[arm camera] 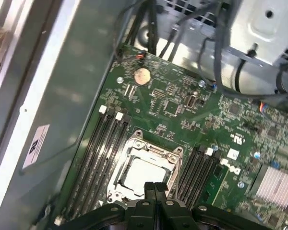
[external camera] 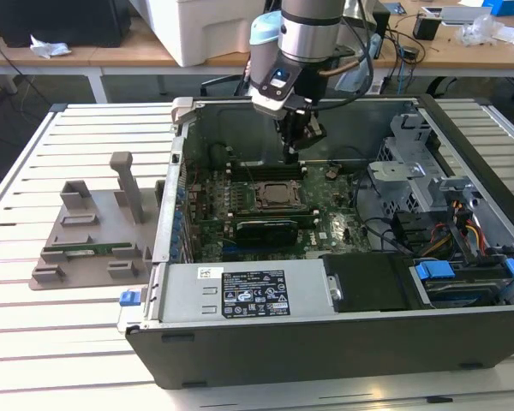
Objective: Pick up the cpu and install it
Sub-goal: 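Install the first cpu locking lever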
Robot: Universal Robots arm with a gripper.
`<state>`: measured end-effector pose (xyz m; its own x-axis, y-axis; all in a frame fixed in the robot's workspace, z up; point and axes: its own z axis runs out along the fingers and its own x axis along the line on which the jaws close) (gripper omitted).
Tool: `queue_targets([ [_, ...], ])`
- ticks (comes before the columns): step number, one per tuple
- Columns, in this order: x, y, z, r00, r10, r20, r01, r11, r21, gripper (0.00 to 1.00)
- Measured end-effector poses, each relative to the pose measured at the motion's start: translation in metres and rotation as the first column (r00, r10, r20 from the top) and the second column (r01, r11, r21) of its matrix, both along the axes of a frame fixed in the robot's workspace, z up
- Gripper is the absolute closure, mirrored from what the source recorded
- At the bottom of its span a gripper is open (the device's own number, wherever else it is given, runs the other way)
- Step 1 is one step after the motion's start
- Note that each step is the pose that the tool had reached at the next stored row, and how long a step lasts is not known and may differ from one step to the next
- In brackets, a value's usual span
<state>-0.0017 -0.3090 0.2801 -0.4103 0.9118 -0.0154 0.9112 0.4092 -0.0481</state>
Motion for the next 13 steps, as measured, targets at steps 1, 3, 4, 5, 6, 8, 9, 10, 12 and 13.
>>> queue_targets([
  [1, 0.0000, 0.0000, 0.0000, 0.9996, 0.028, 0.0000, -0.028, 0.9996, -0.0001, 0.89],
  [3, 0.0000, 0.0000, 0.0000, 0.9949, 0.100, 0.0001, -0.100, 0.9949, 0.0002, 0.89],
  [4, 0.0001, 0.0000, 0.0000, 0.9921, 0.125, 0.0000, -0.125, 0.9921, 0.0005, 0.89],
  [5, 0.0001, 0.0000, 0.0000, 0.9900, 0.141, 0.0001, -0.141, 0.9900, 0.0009, 0.89],
  [6, 0.0002, 0.0001, -0.0001, 0.9834, 0.182, 0.0007, -0.182, 0.9834, 0.0042, 0.89],
  [8, 0.0002, 0.0000, 0.0000, 0.9709, 0.239, 0.0026, -0.239, 0.9708, 0.0127, 0.89],
  [9, 0.0002, 0.0000, 0.0000, 0.9673, 0.254, 0.0031, -0.254, 0.9671, 0.0149, 0.89],
  [10, 0.0003, 0.0001, -0.0001, 0.9637, 0.267, 0.0033, -0.267, 0.9636, 0.0158, 0.89],
  [12, 0.0003, 0.0000, 0.0000, 0.9499, 0.313, 0.0034, -0.313, 0.9498, 0.0160, 0.89],
  [13, 0.0002, 0.0000, 0.0000, 0.9444, 0.329, 0.0033, -0.329, 0.9443, 0.0159, 0.89],
])
